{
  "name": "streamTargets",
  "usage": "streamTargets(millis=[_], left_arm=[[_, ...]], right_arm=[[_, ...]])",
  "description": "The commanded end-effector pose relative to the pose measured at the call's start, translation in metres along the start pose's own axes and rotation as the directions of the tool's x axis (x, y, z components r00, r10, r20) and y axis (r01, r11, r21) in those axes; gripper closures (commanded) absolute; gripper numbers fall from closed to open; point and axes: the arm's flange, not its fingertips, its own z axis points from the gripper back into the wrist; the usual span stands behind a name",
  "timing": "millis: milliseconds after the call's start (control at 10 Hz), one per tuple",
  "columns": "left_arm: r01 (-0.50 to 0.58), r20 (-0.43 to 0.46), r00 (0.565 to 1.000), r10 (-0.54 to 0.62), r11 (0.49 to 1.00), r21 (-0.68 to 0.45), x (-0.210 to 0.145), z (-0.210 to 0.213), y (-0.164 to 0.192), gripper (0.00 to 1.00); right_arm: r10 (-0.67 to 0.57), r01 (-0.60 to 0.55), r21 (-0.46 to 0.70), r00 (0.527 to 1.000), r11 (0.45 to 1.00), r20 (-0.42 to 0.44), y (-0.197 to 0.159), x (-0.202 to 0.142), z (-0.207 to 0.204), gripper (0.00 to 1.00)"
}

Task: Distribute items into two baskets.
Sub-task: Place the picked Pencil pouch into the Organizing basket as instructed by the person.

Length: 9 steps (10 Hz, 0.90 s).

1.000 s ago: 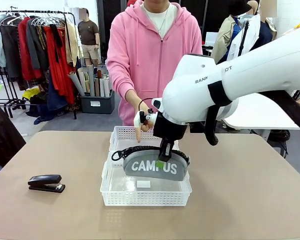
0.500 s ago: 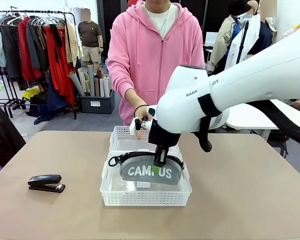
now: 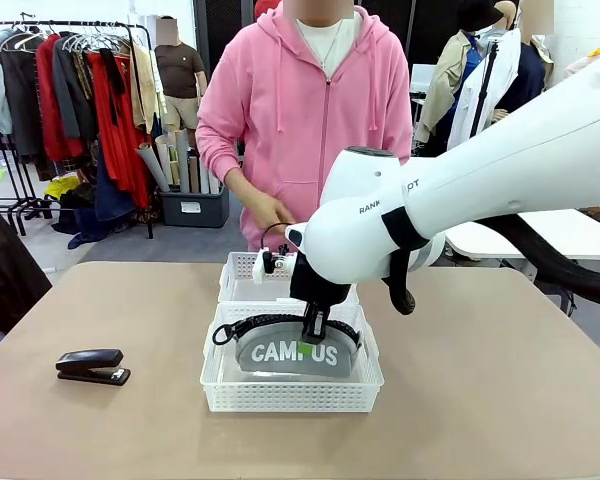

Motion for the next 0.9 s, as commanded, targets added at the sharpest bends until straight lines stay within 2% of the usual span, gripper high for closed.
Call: streamTargets(millis=[0,300,400,800], left_arm=[[0.002,0.011,1.0,-0.002,1.0,-0.004,0.001,0.001,0.0,0.0],[0.002,0.011,1.0,-0.002,1.0,-0.004,0.001,0.001,0.0,0.0],[0.002,0.011,1.0,-0.002,1.0,-0.004,0.001,0.001,0.0,0.0],[0.002,0.011,1.0,-0.002,1.0,-0.004,0.001,0.001,0.0,0.0]], right_arm=[[-0.023,0.023,-0.014,1.0,1.0,0.004,-0.004,0.005,-0.005,1.0],[-0.026,0.026,-0.001,1.0,1.0,0.001,-0.004,0.005,-0.009,0.98],[-0.024,0.024,0.0,1.0,1.0,0.002,-0.004,0.004,-0.008,0.84],[-0.02,0.021,-0.048,0.999,0.999,0.029,0.009,-0.004,0.017,0.07]])
